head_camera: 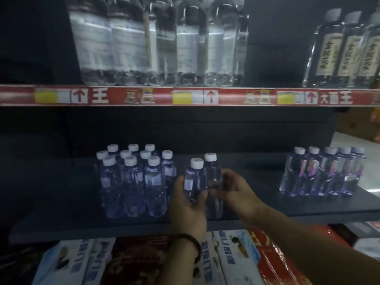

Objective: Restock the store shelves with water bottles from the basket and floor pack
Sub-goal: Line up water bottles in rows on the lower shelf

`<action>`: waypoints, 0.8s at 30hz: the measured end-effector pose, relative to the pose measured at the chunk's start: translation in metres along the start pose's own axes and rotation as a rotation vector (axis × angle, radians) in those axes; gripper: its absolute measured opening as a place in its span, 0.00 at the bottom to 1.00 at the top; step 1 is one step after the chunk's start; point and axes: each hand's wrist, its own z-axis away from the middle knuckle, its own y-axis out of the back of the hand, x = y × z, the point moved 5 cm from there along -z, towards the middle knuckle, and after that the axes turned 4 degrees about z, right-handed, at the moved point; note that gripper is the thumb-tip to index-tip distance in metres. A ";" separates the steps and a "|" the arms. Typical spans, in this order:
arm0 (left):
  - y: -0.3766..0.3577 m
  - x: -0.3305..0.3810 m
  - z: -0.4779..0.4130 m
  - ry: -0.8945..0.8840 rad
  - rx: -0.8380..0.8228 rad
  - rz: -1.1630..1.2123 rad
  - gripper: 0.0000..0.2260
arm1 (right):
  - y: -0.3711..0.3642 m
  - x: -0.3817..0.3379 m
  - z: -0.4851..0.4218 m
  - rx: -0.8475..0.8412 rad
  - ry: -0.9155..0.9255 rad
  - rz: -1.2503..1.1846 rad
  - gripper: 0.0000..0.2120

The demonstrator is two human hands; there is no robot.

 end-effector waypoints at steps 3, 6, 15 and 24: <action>0.004 -0.013 -0.010 0.001 0.084 -0.159 0.25 | -0.013 0.007 -0.017 -0.046 0.012 -0.036 0.21; 0.008 -0.021 -0.010 0.078 0.139 -0.381 0.28 | -0.026 0.015 -0.023 -0.100 -0.030 -0.028 0.20; 0.027 -0.027 -0.015 0.111 0.268 -0.355 0.26 | -0.044 0.012 -0.026 -0.143 -0.006 0.143 0.28; 0.031 -0.042 -0.012 0.141 0.272 -0.420 0.20 | -0.047 0.029 -0.037 -0.092 0.006 0.190 0.21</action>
